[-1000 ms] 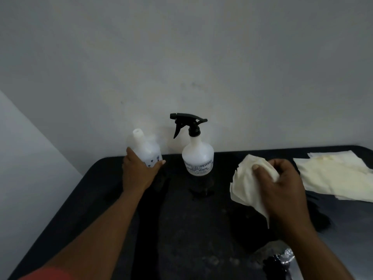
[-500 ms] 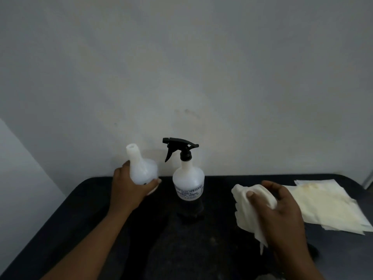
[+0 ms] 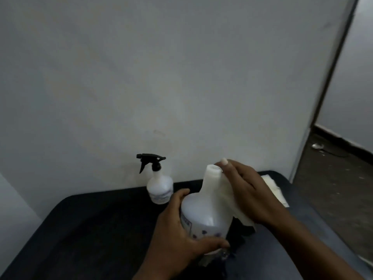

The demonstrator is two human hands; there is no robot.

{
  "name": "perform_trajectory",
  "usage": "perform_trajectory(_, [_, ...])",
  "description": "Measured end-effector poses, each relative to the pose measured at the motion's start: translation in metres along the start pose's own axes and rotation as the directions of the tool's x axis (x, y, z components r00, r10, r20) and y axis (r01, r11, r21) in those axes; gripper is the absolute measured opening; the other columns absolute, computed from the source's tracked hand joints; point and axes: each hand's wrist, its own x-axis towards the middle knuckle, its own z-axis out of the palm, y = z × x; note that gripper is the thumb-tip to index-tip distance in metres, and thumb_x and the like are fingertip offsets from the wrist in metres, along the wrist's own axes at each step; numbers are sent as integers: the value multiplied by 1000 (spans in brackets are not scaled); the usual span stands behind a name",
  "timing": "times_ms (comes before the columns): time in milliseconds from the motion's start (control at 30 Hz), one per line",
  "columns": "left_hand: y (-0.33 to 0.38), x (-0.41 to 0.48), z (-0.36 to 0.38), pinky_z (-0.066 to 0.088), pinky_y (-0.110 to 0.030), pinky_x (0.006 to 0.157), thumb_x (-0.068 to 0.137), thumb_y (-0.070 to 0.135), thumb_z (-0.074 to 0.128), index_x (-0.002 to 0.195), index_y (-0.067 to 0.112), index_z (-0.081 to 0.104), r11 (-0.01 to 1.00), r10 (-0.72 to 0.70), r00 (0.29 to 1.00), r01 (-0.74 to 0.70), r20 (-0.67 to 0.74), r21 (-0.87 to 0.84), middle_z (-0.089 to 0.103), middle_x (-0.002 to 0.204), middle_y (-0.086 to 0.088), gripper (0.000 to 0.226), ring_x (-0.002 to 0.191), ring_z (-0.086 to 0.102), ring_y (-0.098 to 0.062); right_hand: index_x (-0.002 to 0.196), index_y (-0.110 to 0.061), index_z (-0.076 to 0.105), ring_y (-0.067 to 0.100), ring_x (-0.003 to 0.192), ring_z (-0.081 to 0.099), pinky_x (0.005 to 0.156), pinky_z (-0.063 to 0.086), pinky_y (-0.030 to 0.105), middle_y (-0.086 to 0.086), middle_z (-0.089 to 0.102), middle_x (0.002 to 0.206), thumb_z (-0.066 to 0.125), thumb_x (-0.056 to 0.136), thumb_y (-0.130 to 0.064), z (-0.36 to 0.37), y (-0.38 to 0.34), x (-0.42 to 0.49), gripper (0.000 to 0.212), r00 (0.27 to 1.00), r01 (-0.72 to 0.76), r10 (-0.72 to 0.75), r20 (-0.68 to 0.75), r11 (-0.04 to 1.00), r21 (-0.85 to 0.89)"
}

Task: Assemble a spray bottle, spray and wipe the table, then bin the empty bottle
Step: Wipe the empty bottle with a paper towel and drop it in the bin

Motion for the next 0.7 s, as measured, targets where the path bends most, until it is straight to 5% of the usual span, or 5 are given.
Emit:
perform_trajectory(133, [46,-5,46,48,-30,96,38,64,91,111,52,41,996,40,997,-35,-66,77,46,113,30,89,113,52,-4,92,10,57,39,81,58,67,46,44,30,59,89,36,85,-72,-45,-29,-16,85,996,22,-18,91,999,-49])
perform_trajectory(267, [74,-11,76,44,-25,100,37,86,75,142,43,25,994,81,997,-80,-8,80,35,130,30,124,123,40,1,85,-9,67,24,72,65,67,51,45,9,67,78,58,84,-56,-91,-50,-23,48,990,35,-2,140,973,-229])
perform_trajectory(367, [92,-13,89,52,-27,96,46,90,67,140,43,36,971,141,979,-107,149,-214,56,133,22,109,122,55,-2,92,0,65,41,81,63,70,51,52,25,64,87,57,91,-40,-131,-58,-29,40,971,-4,38,235,990,-143])
perform_trajectory(533, [106,-10,104,53,-47,96,58,77,74,140,20,53,665,7,953,221,302,-714,63,135,-10,102,122,62,-27,112,-2,62,29,95,65,79,53,36,18,66,105,51,97,-23,-178,-58,-56,29,904,-98,56,423,992,79])
perform_trajectory(700, [124,-10,134,55,-53,91,54,41,95,131,3,61,374,137,719,599,681,-708,58,134,-31,92,115,63,-43,115,-4,62,29,103,61,85,52,37,28,58,116,51,96,-21,-219,-46,-81,28,895,-116,-6,447,962,246])
